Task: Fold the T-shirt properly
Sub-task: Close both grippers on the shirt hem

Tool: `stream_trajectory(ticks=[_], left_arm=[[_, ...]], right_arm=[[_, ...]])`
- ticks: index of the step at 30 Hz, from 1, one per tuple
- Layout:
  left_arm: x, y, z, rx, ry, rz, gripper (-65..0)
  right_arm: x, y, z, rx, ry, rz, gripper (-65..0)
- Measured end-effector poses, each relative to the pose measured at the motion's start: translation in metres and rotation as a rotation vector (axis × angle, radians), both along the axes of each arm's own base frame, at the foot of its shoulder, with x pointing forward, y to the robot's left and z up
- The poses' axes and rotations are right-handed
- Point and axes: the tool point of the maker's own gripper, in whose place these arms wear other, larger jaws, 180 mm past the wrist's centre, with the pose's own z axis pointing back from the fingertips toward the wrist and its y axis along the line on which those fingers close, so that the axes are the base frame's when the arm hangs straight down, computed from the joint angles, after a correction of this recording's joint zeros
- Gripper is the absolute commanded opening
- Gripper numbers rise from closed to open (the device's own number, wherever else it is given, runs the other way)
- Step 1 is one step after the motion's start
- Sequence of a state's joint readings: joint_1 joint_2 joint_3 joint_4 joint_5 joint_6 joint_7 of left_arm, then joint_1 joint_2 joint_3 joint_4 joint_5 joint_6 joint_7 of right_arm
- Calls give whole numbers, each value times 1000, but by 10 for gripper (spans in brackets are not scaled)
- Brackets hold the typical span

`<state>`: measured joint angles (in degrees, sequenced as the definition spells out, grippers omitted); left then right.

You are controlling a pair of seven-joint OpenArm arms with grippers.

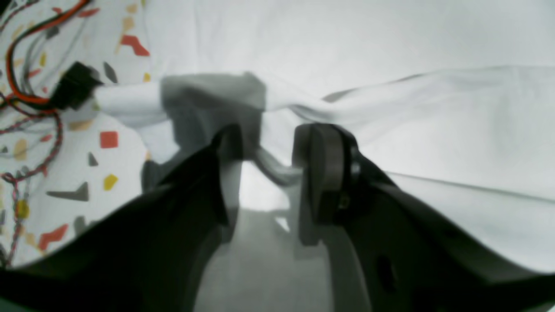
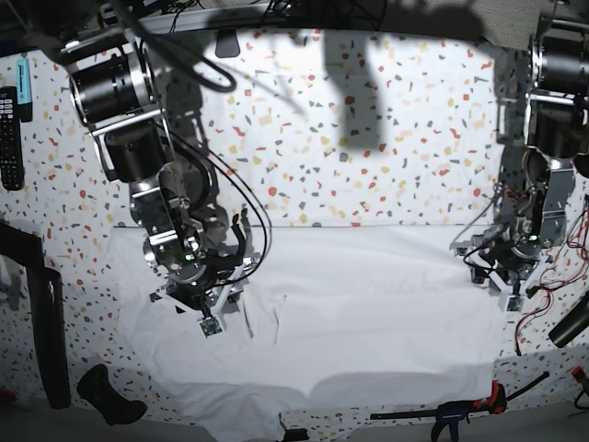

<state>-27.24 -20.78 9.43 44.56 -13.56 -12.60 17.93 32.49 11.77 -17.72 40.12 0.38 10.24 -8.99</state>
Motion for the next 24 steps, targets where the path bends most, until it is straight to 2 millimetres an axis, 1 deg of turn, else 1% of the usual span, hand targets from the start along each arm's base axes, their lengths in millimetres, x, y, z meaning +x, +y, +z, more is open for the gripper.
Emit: stream_trajectory(ticks=[3,6,7,9,11,14,16,20,24], left_arm=[[6,1,7,2,-17,3,-405],[6,0,7,-14,-22,8,-405],[5,-5,7,-52,-24,7,-405],[4,-21,9,-140,-25,-52,-405],[7,-40,19,-223,-74,-120,-405],[12,-51,24,-245,-112,-137,-405],[11,-56,21,-226,-103,-153,-405],[11,-50,11,-139,-84,-109,-405],[10,-38,7,-110,-81,-44,-405]], right_arm=[[0,0,0,-1,4,-1,-359],[0,0,-1,-1,4,-1,-359],[0,0,-1,-1,5,-1,-359],[-1,-1,-2,-4,14,-5,-359],[-2,-2,-3,-7,21,-9,-359],[-2,-3,-4,-9,32,-13,-359],[-2,-3,-4,-10,32,-13,-359],[-2,-3,-4,-10,33,-13,-359],[-3,-3,-5,-10,37,-14,-359]])
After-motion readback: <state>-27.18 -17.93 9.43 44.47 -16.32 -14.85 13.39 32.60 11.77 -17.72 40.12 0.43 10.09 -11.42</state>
